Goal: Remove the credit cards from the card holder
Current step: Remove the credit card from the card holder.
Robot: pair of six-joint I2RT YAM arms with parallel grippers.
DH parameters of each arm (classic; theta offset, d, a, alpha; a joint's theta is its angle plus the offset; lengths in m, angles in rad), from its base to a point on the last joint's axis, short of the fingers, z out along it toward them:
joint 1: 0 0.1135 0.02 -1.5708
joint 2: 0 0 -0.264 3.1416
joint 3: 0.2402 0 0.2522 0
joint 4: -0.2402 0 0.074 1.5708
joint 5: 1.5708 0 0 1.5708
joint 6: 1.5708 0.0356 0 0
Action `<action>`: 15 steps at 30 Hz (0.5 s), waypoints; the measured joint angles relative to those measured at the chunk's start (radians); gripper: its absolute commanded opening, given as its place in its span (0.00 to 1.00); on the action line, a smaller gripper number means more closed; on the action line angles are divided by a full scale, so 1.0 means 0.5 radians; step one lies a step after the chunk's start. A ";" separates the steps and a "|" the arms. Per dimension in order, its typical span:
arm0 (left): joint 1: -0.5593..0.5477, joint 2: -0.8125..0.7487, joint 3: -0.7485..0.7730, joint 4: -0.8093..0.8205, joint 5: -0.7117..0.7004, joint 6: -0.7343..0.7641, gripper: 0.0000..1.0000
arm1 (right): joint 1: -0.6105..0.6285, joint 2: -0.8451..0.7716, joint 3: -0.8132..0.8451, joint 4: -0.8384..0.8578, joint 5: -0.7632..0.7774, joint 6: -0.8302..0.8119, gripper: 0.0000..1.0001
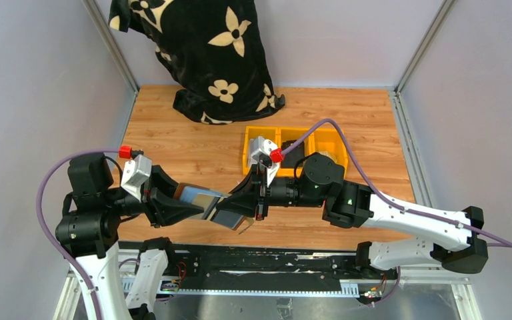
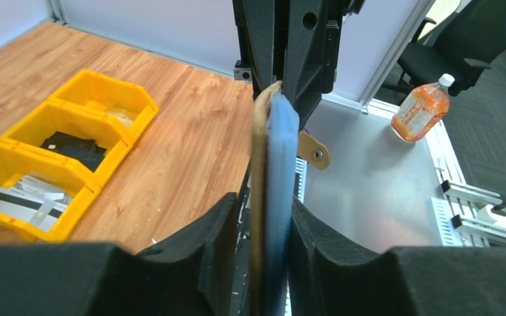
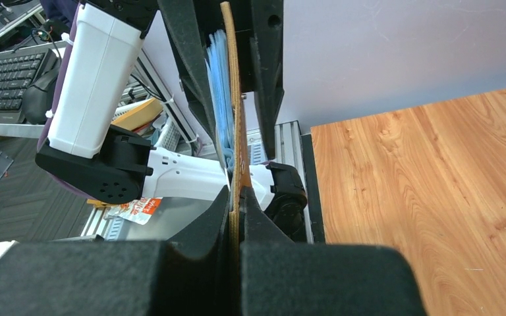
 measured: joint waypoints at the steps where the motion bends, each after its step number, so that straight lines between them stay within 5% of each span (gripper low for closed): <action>1: 0.000 0.000 0.002 0.001 0.000 -0.003 0.30 | -0.002 -0.001 0.000 0.002 -0.005 0.003 0.00; 8: 0.000 0.014 0.002 0.001 0.007 -0.050 0.51 | -0.014 0.002 0.000 0.005 -0.053 0.014 0.00; 15: 0.000 -0.005 0.002 0.000 0.000 -0.027 0.51 | -0.027 0.020 0.001 0.007 -0.087 0.028 0.00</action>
